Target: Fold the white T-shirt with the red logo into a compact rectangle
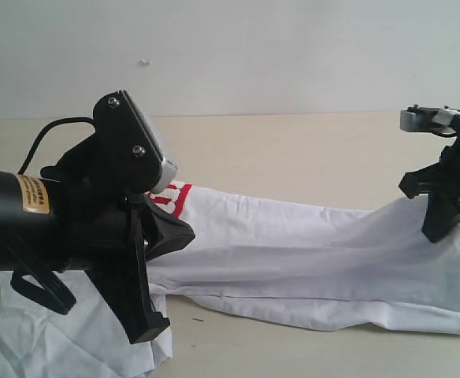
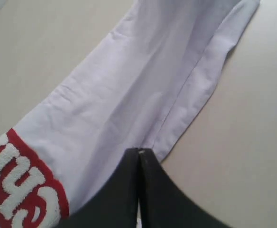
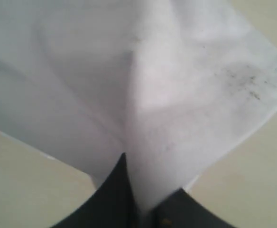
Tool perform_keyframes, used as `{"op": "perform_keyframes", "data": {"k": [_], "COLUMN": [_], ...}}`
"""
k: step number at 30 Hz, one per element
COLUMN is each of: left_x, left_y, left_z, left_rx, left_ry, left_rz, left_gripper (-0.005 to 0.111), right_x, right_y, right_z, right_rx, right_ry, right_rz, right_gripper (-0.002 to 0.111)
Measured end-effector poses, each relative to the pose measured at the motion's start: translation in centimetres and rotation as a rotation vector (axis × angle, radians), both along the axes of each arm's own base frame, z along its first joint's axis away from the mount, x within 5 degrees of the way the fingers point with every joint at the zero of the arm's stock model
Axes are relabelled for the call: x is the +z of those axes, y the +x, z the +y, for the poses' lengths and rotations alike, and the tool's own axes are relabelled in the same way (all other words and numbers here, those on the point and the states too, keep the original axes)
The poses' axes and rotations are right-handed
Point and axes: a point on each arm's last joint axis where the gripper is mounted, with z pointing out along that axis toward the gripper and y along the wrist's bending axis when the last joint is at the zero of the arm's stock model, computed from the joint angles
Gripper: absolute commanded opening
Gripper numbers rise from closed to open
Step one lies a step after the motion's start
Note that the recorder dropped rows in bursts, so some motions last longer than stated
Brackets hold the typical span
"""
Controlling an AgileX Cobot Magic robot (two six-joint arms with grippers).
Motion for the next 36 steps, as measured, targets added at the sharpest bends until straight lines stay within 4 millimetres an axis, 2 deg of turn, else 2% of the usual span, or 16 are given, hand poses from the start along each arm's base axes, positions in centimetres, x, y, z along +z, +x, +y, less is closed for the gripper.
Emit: {"op": "perform_keyframes", "data": {"k": [1,3,5,7,9,10,12,14,17,20,22,24,28,30,33,36], "left_x": [0.0,0.0,0.0,0.0,0.0,0.0,0.0,0.0,0.0,0.0,0.0,-0.1,-0.7,-1.1,-2.2,-3.4], "left_y": [0.0,0.0,0.0,0.0,0.0,0.0,0.0,0.0,0.0,0.0,0.0,0.0,1.2,2.6,5.1,7.2], "left_z": [0.0,0.0,0.0,0.0,0.0,0.0,0.0,0.0,0.0,0.0,0.0,0.1,1.4,2.6,4.5,5.4], "left_rx": [0.0,0.0,0.0,0.0,0.0,0.0,0.0,-0.002,-0.003,-0.005,-0.005,-0.011,0.062,0.147,0.288,0.378], "left_ry": [0.0,0.0,0.0,0.0,0.0,0.0,0.0,0.002,0.004,0.007,0.007,0.017,0.007,0.002,0.006,0.012], "left_rz": [0.0,0.0,0.0,0.0,0.0,0.0,0.0,0.0,-0.002,0.0,0.0,-0.008,-0.047,-0.036,0.027,0.1], "left_gripper": [0.0,0.0,0.0,0.0,0.0,0.0,0.0,0.0,0.0,0.0,0.0,0.0,0.0,0.0,0.0,0.0], "right_x": [-0.7,-2.0,-3.0,-3.7,-3.3,-2.4,-1.3,-0.1,0.5,0.4,0.1,-0.4,-2.0,-3.2,-5.7,-8.0], "right_y": [0.1,0.3,0.5,0.8,1.5,1.7,1.4,0.1,-1.5,-2.5,-2.3,-1.4,1.1,2.1,2.9,3.3], "right_z": [-0.7,-2.0,-3.0,-3.3,-2.9,-2.4,-1.7,-0.9,-0.6,-0.2,-0.3,-0.5,-1.1,-1.2,-1.2,-1.3], "right_rx": [-0.006,-0.048,-0.073,-0.099,-0.136,-0.146,-0.137,-0.132,-0.135,-0.133,-0.129,-0.137,-0.159,-0.159,-0.143,-0.131], "right_ry": [-0.078,-0.213,-0.315,-0.343,-0.295,-0.241,-0.165,-0.104,-0.09,-0.068,-0.077,-0.097,-0.122,-0.119,-0.101,-0.086], "right_rz": [0.019,0.058,0.085,0.092,0.068,0.06,0.061,0.055,0.034,-0.007,-0.058,-0.139,-0.234,-0.207,-0.073,0.043], "right_gripper": [0.034,0.039,0.039,0.038,0.034,0.032,0.03,0.03,0.028,0.018,0.007,0.0,0.0,0.0,0.0,0.0]}}
